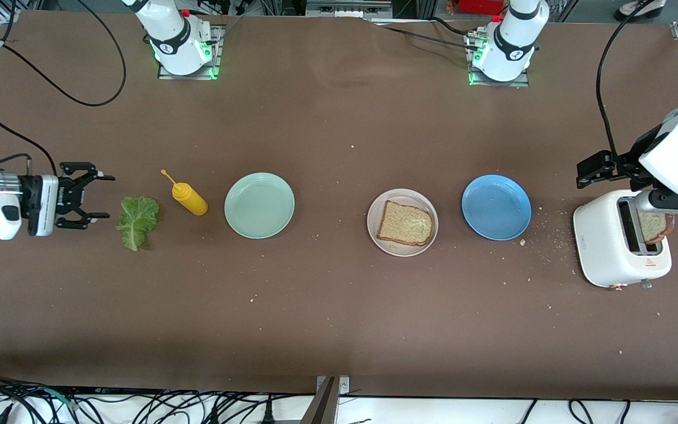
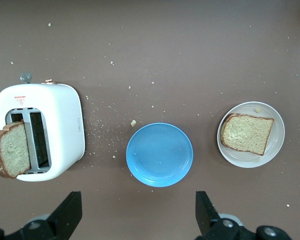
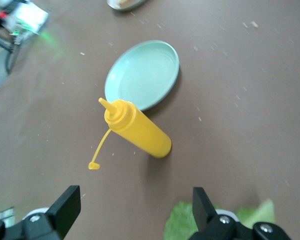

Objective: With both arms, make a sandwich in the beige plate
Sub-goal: 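Reach the open right gripper to the yellow mustard bottle, then close the right gripper on the mustard bottle and lift it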

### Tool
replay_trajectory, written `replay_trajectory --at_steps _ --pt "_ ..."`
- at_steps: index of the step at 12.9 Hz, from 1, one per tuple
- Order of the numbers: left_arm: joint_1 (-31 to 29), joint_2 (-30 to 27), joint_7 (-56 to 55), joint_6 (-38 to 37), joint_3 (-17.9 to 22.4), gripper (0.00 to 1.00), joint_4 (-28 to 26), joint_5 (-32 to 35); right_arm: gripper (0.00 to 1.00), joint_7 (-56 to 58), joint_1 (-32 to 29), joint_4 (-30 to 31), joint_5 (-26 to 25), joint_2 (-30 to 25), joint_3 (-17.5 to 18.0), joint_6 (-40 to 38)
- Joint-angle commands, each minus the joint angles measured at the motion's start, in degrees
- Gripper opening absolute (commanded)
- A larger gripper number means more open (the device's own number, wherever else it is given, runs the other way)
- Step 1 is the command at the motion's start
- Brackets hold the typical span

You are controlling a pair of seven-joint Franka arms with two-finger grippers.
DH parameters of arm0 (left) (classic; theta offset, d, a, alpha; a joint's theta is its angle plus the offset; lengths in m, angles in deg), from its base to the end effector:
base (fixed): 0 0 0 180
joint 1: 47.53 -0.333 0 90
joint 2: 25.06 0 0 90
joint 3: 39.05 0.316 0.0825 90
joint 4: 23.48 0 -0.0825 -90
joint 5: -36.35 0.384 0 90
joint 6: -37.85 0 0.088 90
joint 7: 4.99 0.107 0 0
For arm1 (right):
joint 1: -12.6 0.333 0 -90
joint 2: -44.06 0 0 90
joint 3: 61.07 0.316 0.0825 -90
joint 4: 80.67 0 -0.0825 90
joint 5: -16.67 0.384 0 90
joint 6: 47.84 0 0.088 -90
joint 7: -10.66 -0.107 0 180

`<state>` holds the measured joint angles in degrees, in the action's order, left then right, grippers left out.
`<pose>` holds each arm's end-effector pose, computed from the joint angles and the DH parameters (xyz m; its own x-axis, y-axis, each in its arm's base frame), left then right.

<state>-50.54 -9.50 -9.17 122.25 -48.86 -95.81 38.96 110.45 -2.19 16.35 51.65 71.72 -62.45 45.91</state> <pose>0.6233 -0.0528 0.6017 0.9977 -0.0375 -0.0570 -0.0378 -0.9993 -0.0040 0.6054 -0.1139 0.3014 0.3960 0.7394 0.5445 0.8864 -0.1529 -0.4369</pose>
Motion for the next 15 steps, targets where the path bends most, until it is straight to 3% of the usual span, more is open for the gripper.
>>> replay_trajectory --at_steps 1,7,10,15 --pt "-0.42 -0.80 -0.30 -0.72 -0.21 1.00 -0.35 -1.03 0.99 13.81 -1.38 1.16 7.28 5.45 0.58 0.03" --pt "-0.42 -0.80 -0.30 -0.98 -0.21 1.00 -0.35 -1.03 0.99 29.11 -1.20 5.64 18.54 11.17 0.58 0.55" --pt "-0.42 -0.71 -0.30 -0.98 -0.21 1.00 -0.35 -1.03 0.99 33.60 -1.11 6.69 21.97 14.34 0.76 0.11" --pt "-0.42 -0.71 -0.30 -0.98 -0.21 1.00 -0.35 -1.03 0.99 37.66 0.20 11.44 26.89 14.52 1.02 0.64"
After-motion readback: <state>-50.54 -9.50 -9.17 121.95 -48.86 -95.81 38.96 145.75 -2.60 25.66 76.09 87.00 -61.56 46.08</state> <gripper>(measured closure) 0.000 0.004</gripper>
